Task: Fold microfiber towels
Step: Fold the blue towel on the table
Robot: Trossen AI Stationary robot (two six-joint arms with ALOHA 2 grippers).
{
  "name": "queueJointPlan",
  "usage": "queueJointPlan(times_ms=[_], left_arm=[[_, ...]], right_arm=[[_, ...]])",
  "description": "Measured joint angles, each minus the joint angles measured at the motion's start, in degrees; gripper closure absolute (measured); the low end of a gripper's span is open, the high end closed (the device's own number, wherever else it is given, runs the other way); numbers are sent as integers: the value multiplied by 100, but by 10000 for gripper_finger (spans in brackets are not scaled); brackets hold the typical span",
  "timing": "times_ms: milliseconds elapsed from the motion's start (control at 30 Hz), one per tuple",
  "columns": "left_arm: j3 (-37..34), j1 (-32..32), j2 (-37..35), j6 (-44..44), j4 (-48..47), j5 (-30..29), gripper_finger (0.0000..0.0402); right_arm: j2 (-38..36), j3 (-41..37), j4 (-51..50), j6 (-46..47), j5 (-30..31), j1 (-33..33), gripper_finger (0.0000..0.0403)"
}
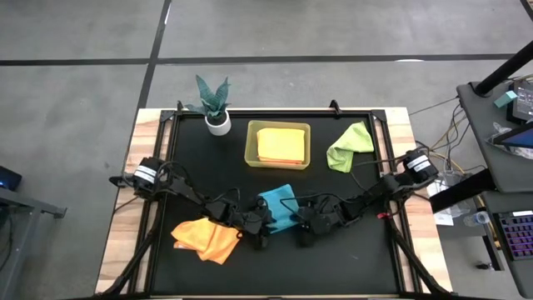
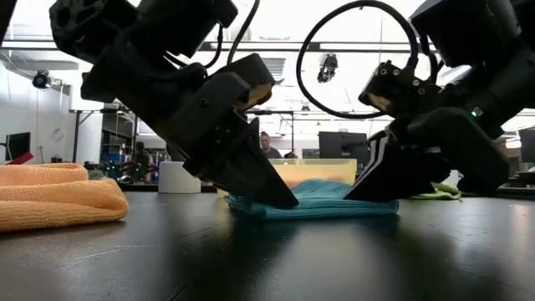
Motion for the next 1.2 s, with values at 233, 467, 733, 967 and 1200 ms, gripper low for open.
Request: queueJointPlan(times_ms=[233,467,733,967,1200], left_arm=[[-12,-36,-68,-5,-73,196,286],[-19,-60,-274,9,-202,403,286],[-10,-30,-887,302,-954,268,286],[-30,206,-955,868,-1145,-1002,286],[-65,498,-671,742,-1176,-1055,286]], right_arm=[[-155,-13,-250,53,-89,0,392],[-656,-51,-528,-48,-143,52,392],[-1142,-37,-463,-418,208,-78,392],[-939,-34,-27,-650,391,-625,392],[-393,-31,747,-677,406,-926,392]])
